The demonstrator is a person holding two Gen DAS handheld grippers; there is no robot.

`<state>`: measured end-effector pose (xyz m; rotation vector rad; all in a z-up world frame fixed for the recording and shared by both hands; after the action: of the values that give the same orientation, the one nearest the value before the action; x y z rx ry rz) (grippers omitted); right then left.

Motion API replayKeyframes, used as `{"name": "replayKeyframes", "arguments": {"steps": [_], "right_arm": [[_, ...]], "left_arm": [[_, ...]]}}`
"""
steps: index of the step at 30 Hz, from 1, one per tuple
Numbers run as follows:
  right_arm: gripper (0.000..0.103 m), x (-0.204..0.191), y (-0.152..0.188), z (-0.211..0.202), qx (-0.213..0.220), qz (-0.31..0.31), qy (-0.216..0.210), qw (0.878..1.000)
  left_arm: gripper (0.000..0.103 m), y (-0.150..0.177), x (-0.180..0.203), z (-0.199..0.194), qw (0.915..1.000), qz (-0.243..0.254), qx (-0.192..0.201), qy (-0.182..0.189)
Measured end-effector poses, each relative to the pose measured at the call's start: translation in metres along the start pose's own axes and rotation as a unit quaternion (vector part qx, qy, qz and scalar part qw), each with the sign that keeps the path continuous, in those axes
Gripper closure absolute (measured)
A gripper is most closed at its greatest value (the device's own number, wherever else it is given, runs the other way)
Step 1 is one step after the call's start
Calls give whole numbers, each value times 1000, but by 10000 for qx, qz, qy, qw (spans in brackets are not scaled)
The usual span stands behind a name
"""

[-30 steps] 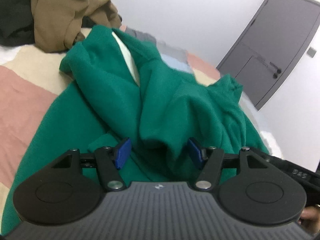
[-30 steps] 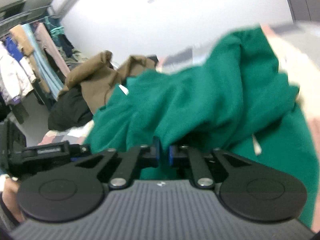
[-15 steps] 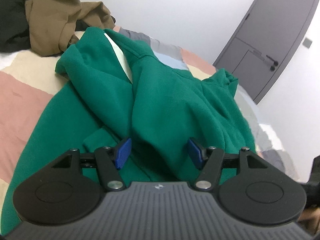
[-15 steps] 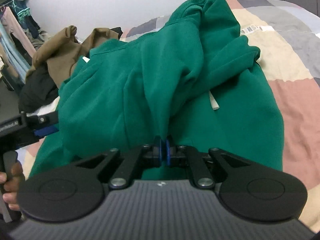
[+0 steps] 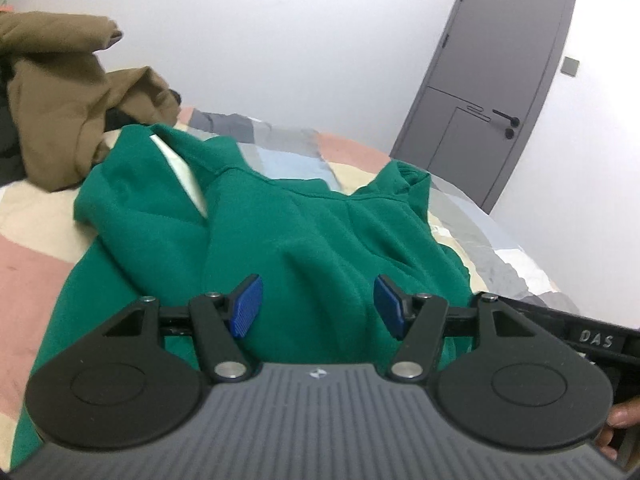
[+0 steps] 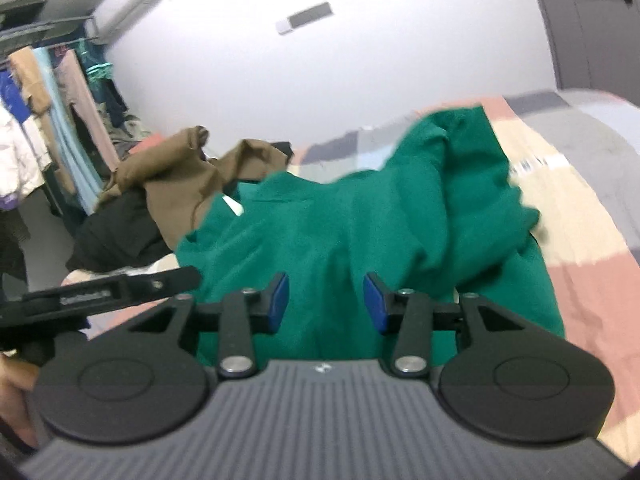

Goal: Fold large clothes

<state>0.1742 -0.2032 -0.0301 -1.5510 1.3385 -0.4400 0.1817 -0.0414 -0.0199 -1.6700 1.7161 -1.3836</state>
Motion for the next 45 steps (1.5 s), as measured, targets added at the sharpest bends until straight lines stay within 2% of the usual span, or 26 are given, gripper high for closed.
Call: {"name": "replayKeyframes", "arguments": {"steps": [4,11,13,23,28,34,40,43,45], "right_arm": [[60,-12,2,26,-125,-215,-17,9997],[61,-6,22,78,-649,-519,63,9965],[61,-5,26,85,-667,-595,60,9960],[61,0,30,90,-705,-590,34,9958],[59,-5,24,70,-573,-360,-64,9977],[60,-1,21,27,-548,-82,39,9985],[59,8,26,-19,-665,151,404,9969],[47,18,30,-40,-712,405,623,9947],[45,29,36,-54,-728,547,854,9922]], "left_arm": [[36,3,4,21,9997,214,-139,36],[37,23,-8,65,9974,363,-616,-72],[37,26,-9,71,9966,492,-656,-112],[37,28,-12,77,9966,254,-780,-74],[36,20,-7,52,9971,34,-739,179],[36,26,0,9,9975,107,-703,43],[36,35,0,-27,9960,-82,-868,-186],[35,44,-8,-39,9940,-197,-1016,-352],[35,48,-20,-45,9919,-314,-1124,-509]]}}
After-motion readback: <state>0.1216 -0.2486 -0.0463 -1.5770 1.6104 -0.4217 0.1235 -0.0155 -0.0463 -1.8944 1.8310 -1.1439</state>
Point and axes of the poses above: each gripper's, at about its wrist camera, not at the fingertips, and z roughly the way its jaws point, x to its right, y to its underside, the point moved 7 cm from there along z, roughly the way its jaws point, and after that the axes turned 3 degrees about -x, right-handed, at the moved point
